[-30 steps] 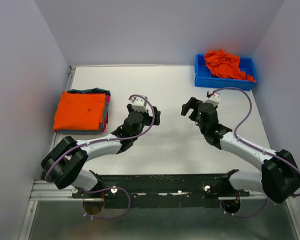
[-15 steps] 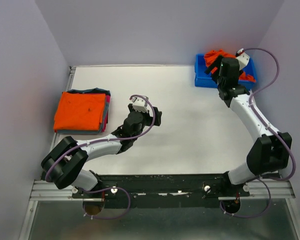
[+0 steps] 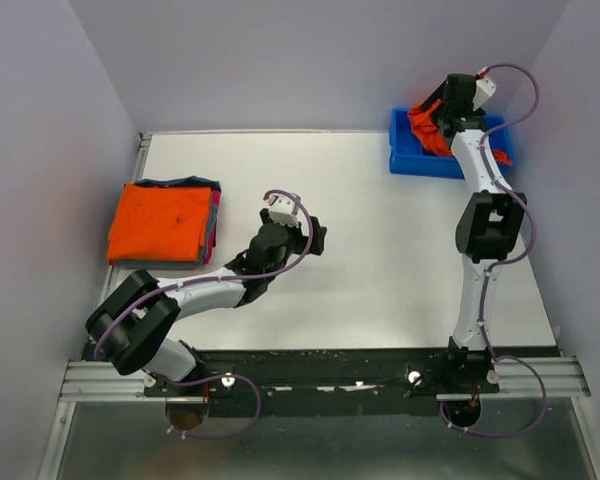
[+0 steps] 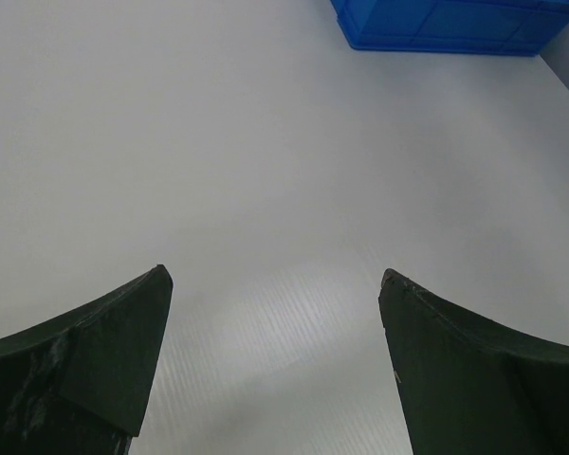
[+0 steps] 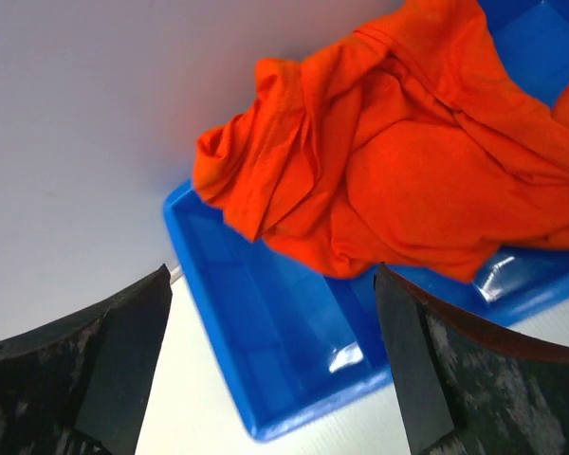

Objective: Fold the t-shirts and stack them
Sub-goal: Grab crumpled tshirt from bin with the right arm, then move the tshirt to the center of the board

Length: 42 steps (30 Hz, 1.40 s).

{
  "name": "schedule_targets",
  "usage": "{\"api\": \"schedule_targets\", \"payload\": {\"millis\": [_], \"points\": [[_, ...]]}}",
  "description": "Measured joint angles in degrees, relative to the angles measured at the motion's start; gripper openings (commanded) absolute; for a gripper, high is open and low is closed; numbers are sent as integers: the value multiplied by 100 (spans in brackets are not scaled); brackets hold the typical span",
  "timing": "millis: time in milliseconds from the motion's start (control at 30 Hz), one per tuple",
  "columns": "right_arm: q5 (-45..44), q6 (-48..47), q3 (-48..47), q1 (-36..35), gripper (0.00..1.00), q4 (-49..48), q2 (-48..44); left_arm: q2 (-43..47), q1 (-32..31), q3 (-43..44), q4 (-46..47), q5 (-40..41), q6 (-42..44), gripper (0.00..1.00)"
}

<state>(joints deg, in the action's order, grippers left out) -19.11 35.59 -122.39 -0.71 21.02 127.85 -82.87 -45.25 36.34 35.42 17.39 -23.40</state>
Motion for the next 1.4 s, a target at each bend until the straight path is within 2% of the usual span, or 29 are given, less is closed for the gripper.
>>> {"api": "schedule_targets", "payload": {"millis": [133, 300, 333, 400, 467, 500, 533, 633, 833, 967, 1133, 1400], "points": [[131, 201, -1137, 186, 93, 70, 1080, -42, 0, 52, -59, -31, -15, 99], [334, 664, -1582, 345, 84, -323, 1862, -140, 0, 146, -122, -116, -48, 99], [404, 800, -1703, 367, 78, -402, 2037, -160, 0, 162, -129, -142, -55, 99], [588, 1119, -1996, 398, 55, -597, 2426, -181, 0, 173, -131, -166, -63, 99], [765, 1373, -2100, 420, 18, -815, 2682, -201, 0, 181, -153, -168, -66, 99], [859, 1519, -2096, 422, 7, -938, 2769, -212, 0, 190, -164, -168, -66, 99], [955, 1646, -2092, 424, 1, -1078, 2833, -214, 0, 192, -168, -170, -66, 99], [1143, 1823, -1971, 459, 1, -1360, 2830, -223, 0, 225, -192, -170, -66, 99], [1257, 1521, -601, 446, 1, -1816, 1829, -223, 0, 260, -216, -168, -63, 99], [1434, 1040, 79, 428, 1, -1860, 743, -223, 0, 260, -219, -168, -61, 99], [1683, 278, 1139, 323, 1, -2041, -1088, -223, 0, 260, -221, -164, -59, 99], [2511, -754, 2946, -555, 1, -2184, -3871, -166, 0, 258, -245, -90, -57, 99]]}}
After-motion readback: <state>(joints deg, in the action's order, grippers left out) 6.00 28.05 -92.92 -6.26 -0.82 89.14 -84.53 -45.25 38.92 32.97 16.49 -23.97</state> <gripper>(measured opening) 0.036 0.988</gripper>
